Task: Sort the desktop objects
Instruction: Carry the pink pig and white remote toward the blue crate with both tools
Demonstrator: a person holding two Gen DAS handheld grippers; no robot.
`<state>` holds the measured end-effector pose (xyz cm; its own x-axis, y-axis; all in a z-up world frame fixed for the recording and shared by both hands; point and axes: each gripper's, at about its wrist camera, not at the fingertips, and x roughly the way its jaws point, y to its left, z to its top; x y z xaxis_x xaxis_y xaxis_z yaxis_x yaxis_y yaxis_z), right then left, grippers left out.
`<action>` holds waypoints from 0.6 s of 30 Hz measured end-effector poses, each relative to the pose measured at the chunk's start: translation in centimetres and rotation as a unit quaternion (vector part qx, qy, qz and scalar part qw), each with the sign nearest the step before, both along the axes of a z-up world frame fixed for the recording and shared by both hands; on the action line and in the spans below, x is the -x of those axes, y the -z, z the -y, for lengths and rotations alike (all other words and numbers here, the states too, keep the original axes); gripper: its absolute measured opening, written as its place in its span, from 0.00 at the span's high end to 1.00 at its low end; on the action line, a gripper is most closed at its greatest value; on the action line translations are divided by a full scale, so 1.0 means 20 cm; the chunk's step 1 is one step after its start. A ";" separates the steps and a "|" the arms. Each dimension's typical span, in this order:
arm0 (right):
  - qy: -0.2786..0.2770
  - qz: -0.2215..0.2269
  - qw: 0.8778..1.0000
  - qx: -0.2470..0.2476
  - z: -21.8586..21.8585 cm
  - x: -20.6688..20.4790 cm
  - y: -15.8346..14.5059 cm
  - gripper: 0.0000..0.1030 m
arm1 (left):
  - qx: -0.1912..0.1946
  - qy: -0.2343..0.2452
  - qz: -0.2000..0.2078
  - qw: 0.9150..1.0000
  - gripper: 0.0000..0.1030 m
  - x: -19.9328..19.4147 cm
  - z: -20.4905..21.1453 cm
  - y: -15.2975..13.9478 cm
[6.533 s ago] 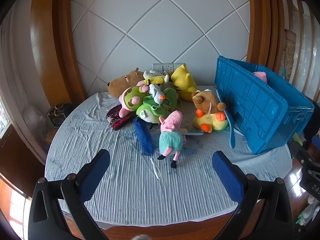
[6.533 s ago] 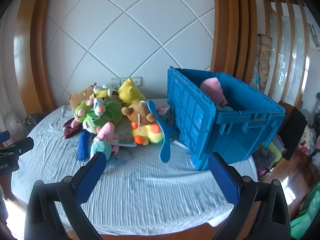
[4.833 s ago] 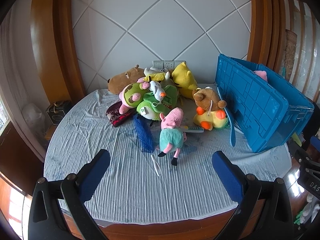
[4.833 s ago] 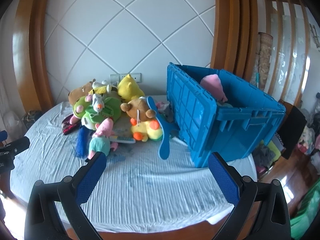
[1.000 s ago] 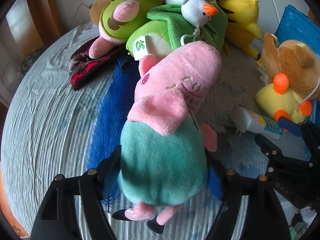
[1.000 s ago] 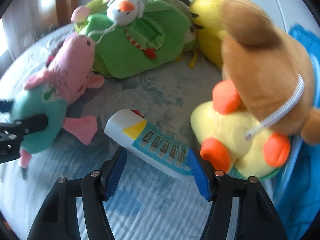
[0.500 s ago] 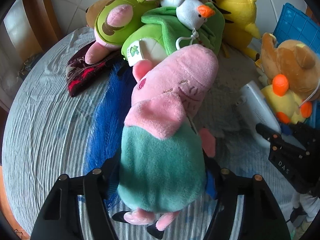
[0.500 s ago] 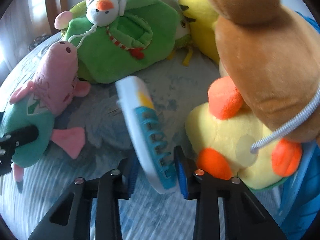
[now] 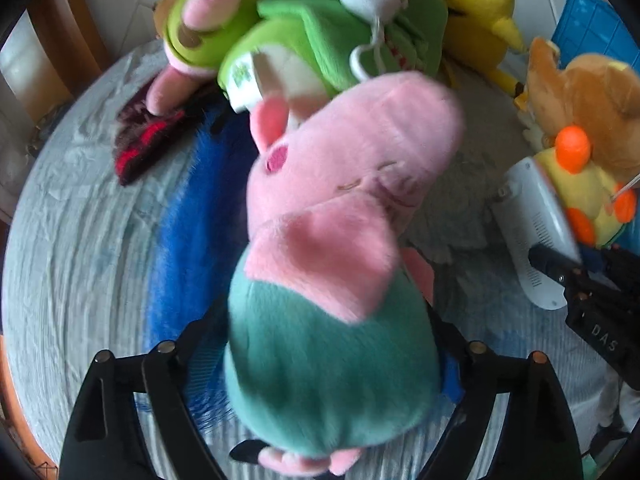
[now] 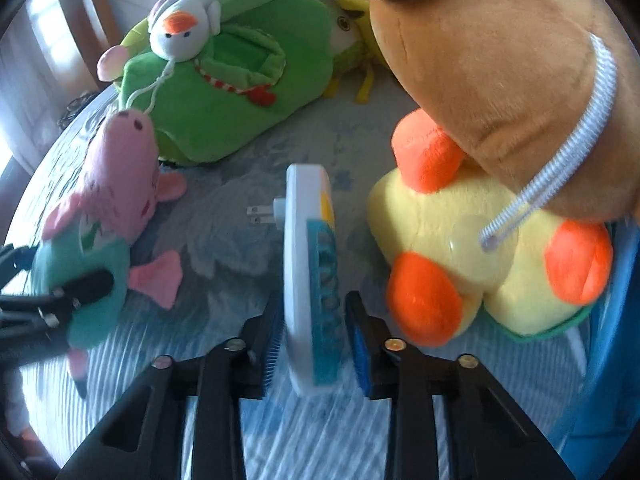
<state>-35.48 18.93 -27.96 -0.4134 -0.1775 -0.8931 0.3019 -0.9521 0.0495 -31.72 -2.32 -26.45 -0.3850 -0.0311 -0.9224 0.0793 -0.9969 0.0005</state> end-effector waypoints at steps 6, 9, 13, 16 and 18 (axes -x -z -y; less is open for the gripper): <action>-0.001 0.006 1.000 -0.001 0.01 0.01 0.08 0.75 | 0.002 0.002 -0.001 1.000 0.26 -0.01 -0.02 0.00; 0.002 0.008 1.000 0.014 -0.02 -0.03 0.05 0.75 | -0.003 -0.001 -0.012 1.000 0.27 -0.05 -0.01 -0.07; -0.004 -0.004 1.000 0.022 -0.05 -0.12 -0.04 0.75 | -0.005 -0.004 -0.032 0.999 0.27 -0.12 -0.02 -0.19; -0.015 -0.016 0.999 0.025 -0.06 -0.21 -0.14 0.75 | -0.006 -0.007 -0.047 0.999 0.27 -0.18 -0.04 -0.29; -0.022 -0.027 0.999 0.025 -0.04 -0.27 -0.21 0.75 | -0.007 -0.006 -0.058 0.998 0.27 -0.22 -0.05 -0.36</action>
